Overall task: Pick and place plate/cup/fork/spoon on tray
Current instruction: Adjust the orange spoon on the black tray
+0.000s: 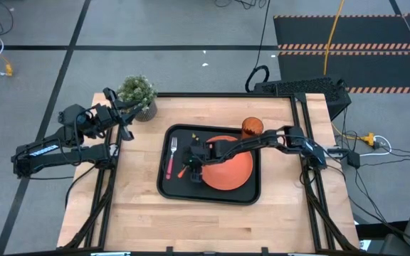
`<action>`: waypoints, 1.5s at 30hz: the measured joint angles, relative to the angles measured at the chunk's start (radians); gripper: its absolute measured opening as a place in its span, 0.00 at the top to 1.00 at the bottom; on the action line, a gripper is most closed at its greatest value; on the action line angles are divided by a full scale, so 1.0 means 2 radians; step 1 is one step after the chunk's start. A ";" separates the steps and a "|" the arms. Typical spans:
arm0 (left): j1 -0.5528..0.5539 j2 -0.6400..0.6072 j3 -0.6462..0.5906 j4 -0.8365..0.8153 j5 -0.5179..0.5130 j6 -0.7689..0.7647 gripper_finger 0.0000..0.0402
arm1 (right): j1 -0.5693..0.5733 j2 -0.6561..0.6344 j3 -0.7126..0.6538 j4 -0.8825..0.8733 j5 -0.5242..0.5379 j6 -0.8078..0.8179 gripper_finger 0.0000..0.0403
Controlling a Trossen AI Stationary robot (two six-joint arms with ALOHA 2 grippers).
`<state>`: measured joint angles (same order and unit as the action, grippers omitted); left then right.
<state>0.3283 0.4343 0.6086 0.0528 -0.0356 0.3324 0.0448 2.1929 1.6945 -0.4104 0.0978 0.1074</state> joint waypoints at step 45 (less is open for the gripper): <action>0.000 0.000 0.000 -0.001 0.000 0.000 0.80 | -0.029 0.008 -0.044 0.036 0.022 -0.034 0.61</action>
<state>0.3286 0.4343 0.6086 0.0518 -0.0353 0.3325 -0.0133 2.2093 1.6058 -0.3379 0.1414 0.0402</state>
